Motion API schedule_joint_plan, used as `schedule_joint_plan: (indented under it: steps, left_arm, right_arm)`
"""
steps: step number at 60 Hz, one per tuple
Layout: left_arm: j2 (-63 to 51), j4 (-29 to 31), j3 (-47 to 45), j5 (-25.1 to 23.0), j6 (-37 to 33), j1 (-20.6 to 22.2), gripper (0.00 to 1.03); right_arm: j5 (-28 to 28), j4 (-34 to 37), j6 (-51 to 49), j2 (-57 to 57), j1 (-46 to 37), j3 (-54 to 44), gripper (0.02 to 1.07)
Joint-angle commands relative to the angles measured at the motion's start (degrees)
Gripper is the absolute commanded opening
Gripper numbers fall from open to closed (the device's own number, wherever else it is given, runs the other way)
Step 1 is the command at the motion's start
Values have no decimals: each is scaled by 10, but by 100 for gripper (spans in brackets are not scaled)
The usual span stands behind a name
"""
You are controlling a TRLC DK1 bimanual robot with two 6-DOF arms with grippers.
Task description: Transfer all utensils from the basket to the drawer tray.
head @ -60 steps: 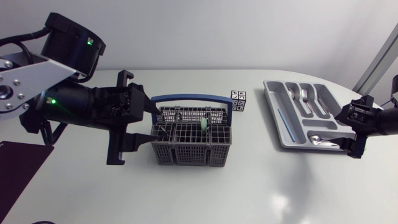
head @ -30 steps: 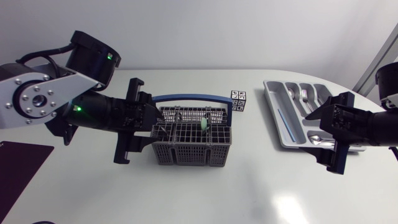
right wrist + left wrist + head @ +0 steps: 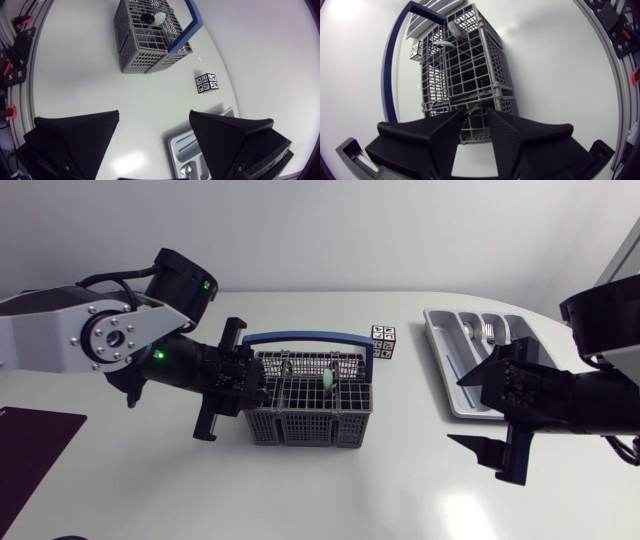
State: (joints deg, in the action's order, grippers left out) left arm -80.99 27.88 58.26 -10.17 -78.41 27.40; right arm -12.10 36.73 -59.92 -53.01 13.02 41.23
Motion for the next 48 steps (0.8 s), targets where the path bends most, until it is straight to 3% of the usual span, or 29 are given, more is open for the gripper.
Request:
schedule_joint_plan:
  steps: [1,15,48]
  left_arm:
    - [-15,-6,17,0,-25,-2,24]
    - [-19,-19,25,1,-29,-1,4]
    - [23,-9,53,9,-24,2,4]
  right_arm:
    - [6,11,20,7,10,-15,103]
    - [8,19,23,21,15,-20,103]
    - [8,26,35,46,39,-35,103]
